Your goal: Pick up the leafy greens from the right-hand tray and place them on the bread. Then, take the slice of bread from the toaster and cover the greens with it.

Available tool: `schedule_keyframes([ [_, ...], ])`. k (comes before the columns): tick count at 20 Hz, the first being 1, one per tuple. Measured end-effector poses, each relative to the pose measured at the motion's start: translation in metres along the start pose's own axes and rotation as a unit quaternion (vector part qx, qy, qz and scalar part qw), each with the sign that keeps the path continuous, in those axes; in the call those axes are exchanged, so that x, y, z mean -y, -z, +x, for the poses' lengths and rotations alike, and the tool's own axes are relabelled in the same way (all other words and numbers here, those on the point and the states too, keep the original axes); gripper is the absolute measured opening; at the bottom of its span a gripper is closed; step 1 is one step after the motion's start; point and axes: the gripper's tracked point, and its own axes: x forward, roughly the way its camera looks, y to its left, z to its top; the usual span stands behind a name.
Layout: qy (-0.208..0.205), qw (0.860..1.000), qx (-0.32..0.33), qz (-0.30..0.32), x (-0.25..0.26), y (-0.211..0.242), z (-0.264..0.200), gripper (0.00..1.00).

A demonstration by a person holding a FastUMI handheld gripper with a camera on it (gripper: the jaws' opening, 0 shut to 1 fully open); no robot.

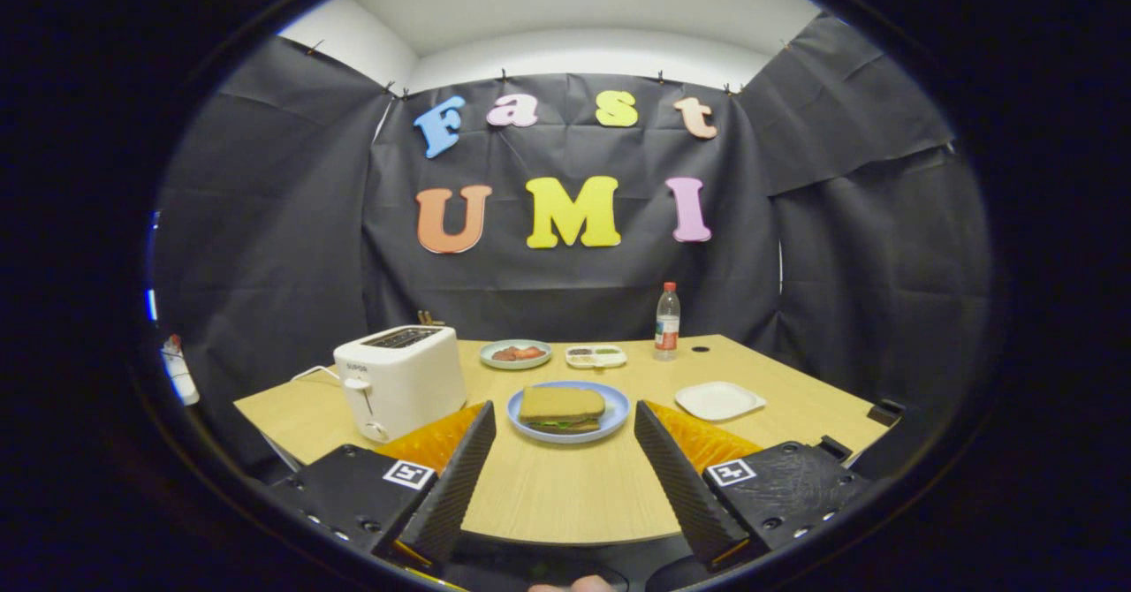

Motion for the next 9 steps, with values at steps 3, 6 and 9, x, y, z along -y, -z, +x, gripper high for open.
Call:
schedule_keyframes([
  [3,0.011,1.000,0.010,0.002,0.0052,-0.0057,0.0017,0.96],
  [6,0.011,1.000,0.006,0.015,0.0047,-0.0043,0.0017,0.96],
  [9,0.011,1.000,0.002,0.014,0.0048,-0.0034,0.0039,0.96],
])
